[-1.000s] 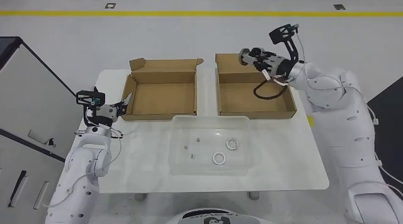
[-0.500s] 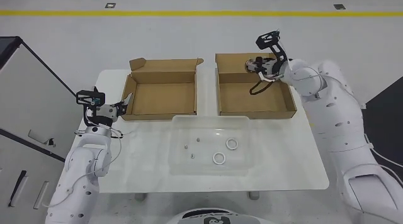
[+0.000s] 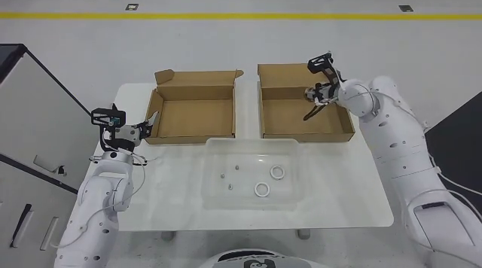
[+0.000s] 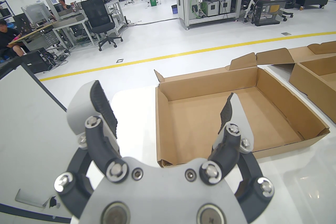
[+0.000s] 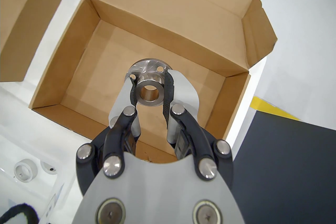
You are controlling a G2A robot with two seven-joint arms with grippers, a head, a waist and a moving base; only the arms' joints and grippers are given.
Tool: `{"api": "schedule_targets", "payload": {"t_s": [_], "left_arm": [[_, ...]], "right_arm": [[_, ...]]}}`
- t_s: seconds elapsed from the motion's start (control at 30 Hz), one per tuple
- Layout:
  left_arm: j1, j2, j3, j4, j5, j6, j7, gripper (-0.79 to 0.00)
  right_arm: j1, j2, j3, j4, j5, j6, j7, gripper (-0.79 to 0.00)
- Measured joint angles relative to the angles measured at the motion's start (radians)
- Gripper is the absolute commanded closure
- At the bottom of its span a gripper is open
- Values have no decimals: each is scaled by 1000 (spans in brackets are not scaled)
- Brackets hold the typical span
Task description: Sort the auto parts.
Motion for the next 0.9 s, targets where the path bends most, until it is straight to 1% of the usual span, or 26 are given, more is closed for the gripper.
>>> {"api": "schedule_targets", "payload": {"t_s": [0.13, 0.3, 0.63, 0.9], "left_arm": [[0, 0, 0, 0, 0, 0, 0, -785], [0, 0, 0, 0, 0, 0, 0, -785], [0, 0, 0, 0, 0, 0, 0, -785], [0, 0, 0, 0, 0, 0, 0, -785]], "right_arm": [[2, 2, 0, 30, -20, 0, 12, 0], [5, 0, -13, 85, -40, 2, -1, 0], [35, -18, -65, 221, -68, 12, -43, 0], [61, -30, -93, 294, -83, 23, -38, 0]]}}
